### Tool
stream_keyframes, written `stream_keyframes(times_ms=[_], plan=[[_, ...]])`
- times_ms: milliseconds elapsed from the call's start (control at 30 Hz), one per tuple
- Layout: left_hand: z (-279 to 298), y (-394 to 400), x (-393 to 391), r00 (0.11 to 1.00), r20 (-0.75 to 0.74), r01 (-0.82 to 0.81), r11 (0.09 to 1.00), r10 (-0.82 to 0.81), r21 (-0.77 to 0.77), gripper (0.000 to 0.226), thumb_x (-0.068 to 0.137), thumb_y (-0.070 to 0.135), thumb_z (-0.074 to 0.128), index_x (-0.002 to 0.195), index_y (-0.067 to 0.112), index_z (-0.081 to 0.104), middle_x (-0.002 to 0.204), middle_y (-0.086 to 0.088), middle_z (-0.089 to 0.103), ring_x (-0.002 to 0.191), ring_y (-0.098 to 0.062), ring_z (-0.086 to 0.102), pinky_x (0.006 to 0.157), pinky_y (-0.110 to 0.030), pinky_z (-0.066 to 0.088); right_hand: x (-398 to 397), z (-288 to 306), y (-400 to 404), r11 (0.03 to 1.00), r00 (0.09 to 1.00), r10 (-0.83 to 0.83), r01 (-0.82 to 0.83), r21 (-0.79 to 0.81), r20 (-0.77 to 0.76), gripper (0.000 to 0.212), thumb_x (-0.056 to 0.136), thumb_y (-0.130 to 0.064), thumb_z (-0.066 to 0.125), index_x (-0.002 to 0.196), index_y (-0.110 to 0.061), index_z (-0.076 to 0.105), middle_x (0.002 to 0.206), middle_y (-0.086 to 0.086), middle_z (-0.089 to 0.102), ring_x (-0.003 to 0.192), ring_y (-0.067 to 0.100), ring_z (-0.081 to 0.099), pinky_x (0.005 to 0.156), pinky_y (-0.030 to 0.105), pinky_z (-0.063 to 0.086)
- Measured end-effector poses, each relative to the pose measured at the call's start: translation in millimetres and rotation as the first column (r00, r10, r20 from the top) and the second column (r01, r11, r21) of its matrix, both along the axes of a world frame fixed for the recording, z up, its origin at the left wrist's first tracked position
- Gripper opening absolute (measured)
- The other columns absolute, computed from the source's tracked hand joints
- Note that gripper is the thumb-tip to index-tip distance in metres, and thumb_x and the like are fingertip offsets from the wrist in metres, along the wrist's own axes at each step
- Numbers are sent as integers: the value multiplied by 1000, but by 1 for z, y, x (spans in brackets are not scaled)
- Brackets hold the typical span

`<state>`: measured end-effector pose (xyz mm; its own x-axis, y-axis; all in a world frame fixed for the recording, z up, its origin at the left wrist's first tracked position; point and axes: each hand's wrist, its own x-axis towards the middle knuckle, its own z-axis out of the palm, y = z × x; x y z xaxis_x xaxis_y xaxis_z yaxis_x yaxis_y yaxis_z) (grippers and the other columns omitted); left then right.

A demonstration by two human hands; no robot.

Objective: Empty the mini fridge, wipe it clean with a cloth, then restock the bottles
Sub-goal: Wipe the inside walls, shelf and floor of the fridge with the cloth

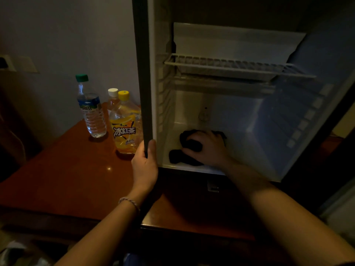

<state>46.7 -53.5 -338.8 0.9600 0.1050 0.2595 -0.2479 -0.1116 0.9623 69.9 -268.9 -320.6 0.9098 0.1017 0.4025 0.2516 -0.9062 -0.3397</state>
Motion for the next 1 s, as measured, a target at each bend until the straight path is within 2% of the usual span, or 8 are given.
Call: stream_keyframes(times_ms=[67, 200, 400, 500, 667, 767, 900, 1000], plan=[[1, 0, -1, 1000, 1, -7, 1000, 7, 4, 47, 93, 66, 35, 111, 30, 59, 98, 7, 63, 93, -11, 60, 77, -28, 47, -20, -2, 3, 1000, 1000, 11, -11, -25, -6, 48, 76, -77, 50, 106, -43, 65, 118, -21, 63, 118, 14, 51, 96, 47, 40], [0, 0, -1, 1000, 12, -10, 1000, 10, 0, 51, 93, 66, 35, 116, 27, 60, 105, 8, 65, 101, -10, 62, 84, -31, 51, -46, 0, 5, 994, 997, 27, -34, -108, -67, 44, 82, -72, 53, 114, -43, 62, 126, -23, 58, 126, 13, 43, 99, 47, 38], [-4, -1, 3, 999, 25, -28, 1000, 27, 12, 55, 93, 67, 34, 119, 25, 60, 101, 8, 64, 94, -8, 61, 79, -28, 49, -42, -3, 0, 994, 994, 48, -57, -91, -96, 57, 75, -81, 39, 116, -46, 59, 129, -26, 55, 130, 13, 39, 101, 49, 39], [-6, -2, 6, 999, 22, -38, 999, 37, 9, 57, 93, 67, 33, 114, 22, 60, 87, 10, 59, 77, -5, 56, 65, -21, 44, -24, -5, -6, 997, 998, 45, -47, -56, -44, 54, 76, -81, 45, 114, -47, 61, 126, -26, 58, 126, 15, 44, 97, 45, 43], [-4, -1, 4, 999, 27, -30, 1000, 30, -1, 40, 93, 65, 35, 110, 37, 59, 103, 14, 65, 95, 3, 63, 75, -18, 50, 24, -4, -19, 1000, 1000, -26, 26, -5, -6, 58, 74, -79, 47, 113, -39, 65, 121, -15, 65, 116, 21, 57, 93, 44, 49], [-1, -3, 0, 1000, 16, -16, 999, 17, -28, 32, 91, 64, 36, 103, 42, 57, 99, 14, 66, 91, 6, 63, 65, -8, 49, 47, 4, -23, 996, 995, -83, 83, -17, -51, 47, 80, -69, 57, 115, -37, 64, 126, -11, 64, 120, 23, 57, 99, 46, 45], [-2, -3, 1, 999, 31, -28, 999, 29, -18, 46, 90, 65, 34, 109, 31, 59, 94, 9, 65, 83, 7, 63, 60, -8, 46, 57, 7, -26, 994, 992, -109, 109, -7, -63, 41, 86, -60, 61, 120, -38, 63, 129, -8, 63, 123, 25, 55, 103, 50, 40], [-1, -4, 0, 999, 22, -36, 999, 35, 17, 37, 90, 66, 32, 100, 39, 57, 90, 7, 63, 71, 11, 58, 56, -10, 46, 54, 9, -24, 995, 992, -105, 104, -7, -75, 38, 86, -57, 61, 117, -36, 65, 128, -7, 64, 124, 26, 53, 103, 50, 39]])
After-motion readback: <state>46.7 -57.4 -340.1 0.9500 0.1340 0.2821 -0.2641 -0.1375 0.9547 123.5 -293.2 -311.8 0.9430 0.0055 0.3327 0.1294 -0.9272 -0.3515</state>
